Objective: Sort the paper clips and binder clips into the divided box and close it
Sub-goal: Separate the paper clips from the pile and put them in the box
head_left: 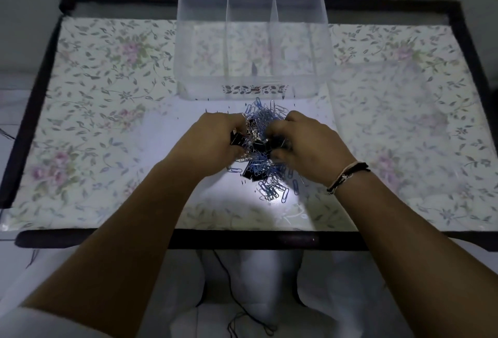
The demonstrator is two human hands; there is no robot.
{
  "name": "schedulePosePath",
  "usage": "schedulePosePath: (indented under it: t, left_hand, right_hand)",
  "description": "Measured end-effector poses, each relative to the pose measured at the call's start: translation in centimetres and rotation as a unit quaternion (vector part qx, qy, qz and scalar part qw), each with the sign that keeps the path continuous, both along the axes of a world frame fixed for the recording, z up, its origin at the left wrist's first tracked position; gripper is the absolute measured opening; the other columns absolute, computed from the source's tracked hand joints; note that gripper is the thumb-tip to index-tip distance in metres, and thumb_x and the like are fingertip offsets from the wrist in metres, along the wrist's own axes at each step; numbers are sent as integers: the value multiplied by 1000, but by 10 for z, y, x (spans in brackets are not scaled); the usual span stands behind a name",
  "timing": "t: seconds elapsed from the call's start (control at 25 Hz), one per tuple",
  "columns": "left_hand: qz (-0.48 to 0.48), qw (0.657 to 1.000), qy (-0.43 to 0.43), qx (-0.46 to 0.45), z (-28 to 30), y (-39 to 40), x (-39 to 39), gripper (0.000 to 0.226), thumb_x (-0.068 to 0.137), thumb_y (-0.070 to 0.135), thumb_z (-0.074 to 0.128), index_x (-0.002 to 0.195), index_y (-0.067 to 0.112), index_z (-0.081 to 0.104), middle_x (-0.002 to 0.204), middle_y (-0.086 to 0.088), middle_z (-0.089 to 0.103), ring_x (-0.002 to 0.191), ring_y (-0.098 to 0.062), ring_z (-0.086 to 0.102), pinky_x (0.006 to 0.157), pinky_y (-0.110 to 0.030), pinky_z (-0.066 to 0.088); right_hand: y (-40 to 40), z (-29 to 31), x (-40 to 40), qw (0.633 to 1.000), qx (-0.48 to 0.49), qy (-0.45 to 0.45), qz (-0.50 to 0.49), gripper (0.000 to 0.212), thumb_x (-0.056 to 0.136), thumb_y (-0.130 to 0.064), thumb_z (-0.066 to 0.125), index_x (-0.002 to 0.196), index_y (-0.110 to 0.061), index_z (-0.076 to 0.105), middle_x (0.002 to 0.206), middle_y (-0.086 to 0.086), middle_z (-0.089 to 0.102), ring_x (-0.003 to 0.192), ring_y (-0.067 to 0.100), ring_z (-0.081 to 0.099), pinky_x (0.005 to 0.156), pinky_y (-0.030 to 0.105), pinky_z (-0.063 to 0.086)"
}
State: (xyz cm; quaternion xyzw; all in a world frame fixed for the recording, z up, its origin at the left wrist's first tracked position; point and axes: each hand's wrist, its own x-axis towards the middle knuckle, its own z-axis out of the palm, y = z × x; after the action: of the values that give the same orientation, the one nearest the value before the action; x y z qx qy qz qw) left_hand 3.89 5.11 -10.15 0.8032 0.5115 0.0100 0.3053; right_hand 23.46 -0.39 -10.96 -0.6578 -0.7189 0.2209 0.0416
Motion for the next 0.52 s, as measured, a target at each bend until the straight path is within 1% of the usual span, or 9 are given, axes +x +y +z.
schedulePosePath:
  t: [0.08,0.2,0.24,0.28,0.36,0.4,0.44,0.48,0.52]
  left_hand:
    - [9,1000,8,1,4,1,-2,26,82,21,79,107,19,72,94,-3,70,87,-21,63,77,-30,50]
    - [32,999,-18,-9,11,5,-4,21,83,20,78,104,20,74,84,0,68,73,-10,60,63,-23,43]
    - [47,998,-35,-19,13,7,-5,21,84,18,78,104,20,73,83,-1,68,71,-9,60,62,-21,43]
    - [63,996,-54,-34,15,8,-6,22,84,17,78,105,20,71,83,-3,68,72,-11,63,63,-21,45]
    - [88,989,-91,-74,18,11,-9,26,83,18,79,106,20,69,86,-5,70,75,-17,69,69,-27,50]
    - [96,986,-105,-90,20,13,-10,26,82,18,80,106,20,69,86,-5,71,74,-17,70,71,-30,52]
    - [102,983,-113,-100,21,14,-12,23,83,18,80,104,20,70,86,-4,71,73,-16,70,73,-33,54]
    - [105,983,-114,-102,22,16,-14,19,83,17,79,101,20,71,84,-4,72,72,-15,69,74,-34,55]
    - [105,984,-110,-95,22,18,-15,15,84,16,78,98,20,73,83,-4,72,73,-15,69,75,-34,56]
  right_hand:
    - [1,4,2,1000,17,11,-1,17,89,-33,66,106,-35,67,99,-5,55,82,18,54,62,29,37]
    - [3,6,6,998,28,45,-19,11,91,-28,63,96,-31,72,93,-8,63,79,15,59,65,32,48]
    - [5,7,7,997,28,66,-35,10,91,-27,63,95,-30,72,90,-9,66,77,13,60,68,32,51]
    - [6,9,9,994,27,92,-57,11,91,-26,63,94,-28,73,87,-10,68,76,11,62,69,29,52]
    - [9,14,12,983,20,155,-100,11,92,-23,65,95,-25,75,80,-11,69,73,8,64,67,19,48]
    - [9,17,14,976,11,185,-114,10,92,-21,65,96,-23,75,77,-11,70,71,7,66,66,18,47]
    - [9,19,15,971,-1,206,-122,10,92,-20,65,96,-22,75,76,-9,71,70,9,67,66,20,48]
    - [9,19,17,970,-9,208,-124,11,92,-20,65,96,-21,75,77,-8,72,70,9,67,66,22,49]
    - [9,18,19,974,-12,190,-122,12,93,-20,64,96,-22,75,80,-8,71,70,9,66,66,22,47]
